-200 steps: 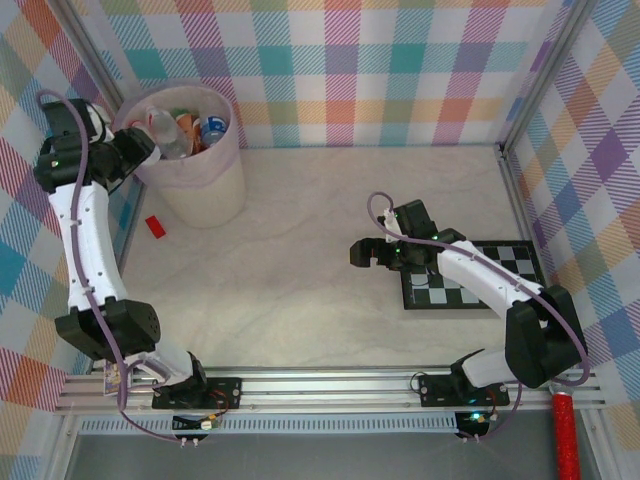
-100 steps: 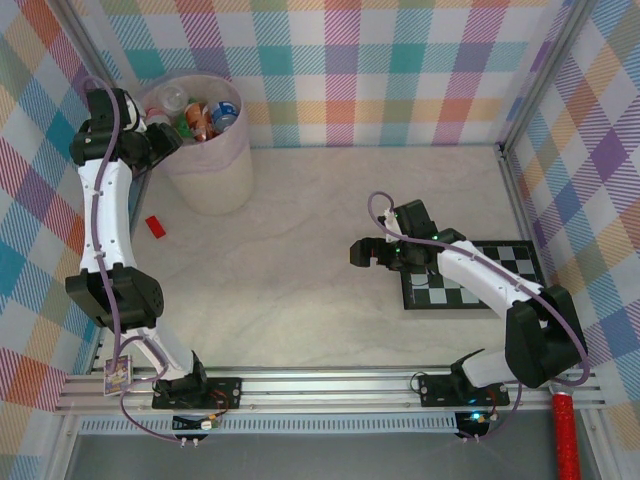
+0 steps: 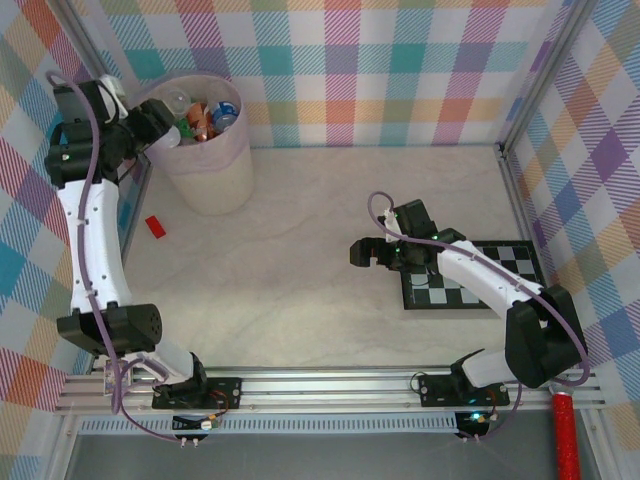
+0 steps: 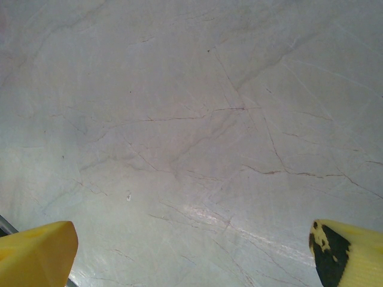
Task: Put the plastic bottles in the bin
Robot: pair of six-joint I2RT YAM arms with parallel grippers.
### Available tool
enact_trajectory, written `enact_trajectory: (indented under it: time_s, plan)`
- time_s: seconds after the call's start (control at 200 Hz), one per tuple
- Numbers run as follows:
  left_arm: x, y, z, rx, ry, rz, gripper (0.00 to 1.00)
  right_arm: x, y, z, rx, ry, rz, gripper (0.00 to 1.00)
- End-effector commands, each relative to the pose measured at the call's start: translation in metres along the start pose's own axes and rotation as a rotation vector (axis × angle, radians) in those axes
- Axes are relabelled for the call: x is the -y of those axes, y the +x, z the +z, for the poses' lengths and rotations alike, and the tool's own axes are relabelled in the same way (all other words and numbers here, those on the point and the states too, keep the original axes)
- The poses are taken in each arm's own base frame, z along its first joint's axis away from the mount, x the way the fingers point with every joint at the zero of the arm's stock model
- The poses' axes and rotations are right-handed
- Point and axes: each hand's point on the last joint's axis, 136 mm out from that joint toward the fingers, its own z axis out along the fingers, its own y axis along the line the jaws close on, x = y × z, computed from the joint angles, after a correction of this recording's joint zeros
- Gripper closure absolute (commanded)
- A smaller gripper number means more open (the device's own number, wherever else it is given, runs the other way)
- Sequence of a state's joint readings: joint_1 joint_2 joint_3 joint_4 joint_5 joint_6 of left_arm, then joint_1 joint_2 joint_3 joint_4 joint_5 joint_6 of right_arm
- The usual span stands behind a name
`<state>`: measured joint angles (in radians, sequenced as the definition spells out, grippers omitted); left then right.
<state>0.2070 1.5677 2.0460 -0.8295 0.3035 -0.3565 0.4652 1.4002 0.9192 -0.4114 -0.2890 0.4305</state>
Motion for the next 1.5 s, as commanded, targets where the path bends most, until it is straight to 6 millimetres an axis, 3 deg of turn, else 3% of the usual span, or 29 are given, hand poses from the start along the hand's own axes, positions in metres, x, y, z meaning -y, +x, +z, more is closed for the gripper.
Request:
enact_trajectory:
  time_s: [0.0, 0.175, 0.31, 0.435, 0.54, 0.675, 0.85, 0.99, 1.065, 1.145, 1.345, 1.495]
  plan:
    - [0.013, -0.031, 0.007, 0.109, 0.057, -0.007, 0.34, -0.007, -0.003, -0.002, 0.002, -0.011, -0.013, 0.01]
    - [0.01, -0.048, 0.047, 0.181, 0.087, 0.001, 0.29, -0.004, 0.0, -0.002, -0.001, -0.003, -0.006, 0.01]
    - [0.003, -0.048, 0.081, 0.159, 0.08, 0.026, 0.27, -0.003, 0.002, -0.004, -0.002, 0.006, -0.006, 0.01]
    - [-0.004, -0.029, 0.112, 0.067, 0.018, 0.097, 0.27, -0.003, 0.004, -0.003, -0.006, 0.007, -0.003, 0.01]
    - [-0.011, -0.011, 0.125, -0.001, -0.074, 0.189, 0.27, -0.002, 0.004, -0.002, -0.007, 0.007, 0.002, 0.01]
    - [-0.028, 0.009, 0.133, -0.063, -0.159, 0.232, 0.29, -0.003, 0.004, -0.002, -0.011, 0.001, 0.004, 0.01]
    - [-0.035, 0.034, 0.139, -0.145, -0.196, 0.301, 0.35, -0.005, 0.002, -0.001, -0.009, -0.006, 0.001, 0.01]
    - [-0.019, 0.033, 0.132, -0.133, -0.131, 0.307, 0.36, -0.006, 0.001, -0.002, -0.009, -0.005, 0.0, 0.01]
    - [-0.007, 0.02, 0.121, -0.077, -0.1, 0.305, 0.34, -0.007, 0.0, -0.003, -0.006, -0.008, 0.0, 0.01]
    - [0.011, 0.003, 0.106, -0.01, -0.052, 0.301, 0.25, -0.009, -0.001, -0.004, -0.002, -0.011, 0.0, 0.01]
    - [0.057, -0.039, 0.038, 0.169, 0.061, 0.283, 0.18, -0.012, -0.012, -0.017, 0.04, 0.017, -0.045, 0.01]
    - [0.06, -0.043, -0.011, 0.241, 0.038, 0.301, 0.12, -0.009, -0.025, -0.032, 0.086, 0.089, -0.112, 0.01]
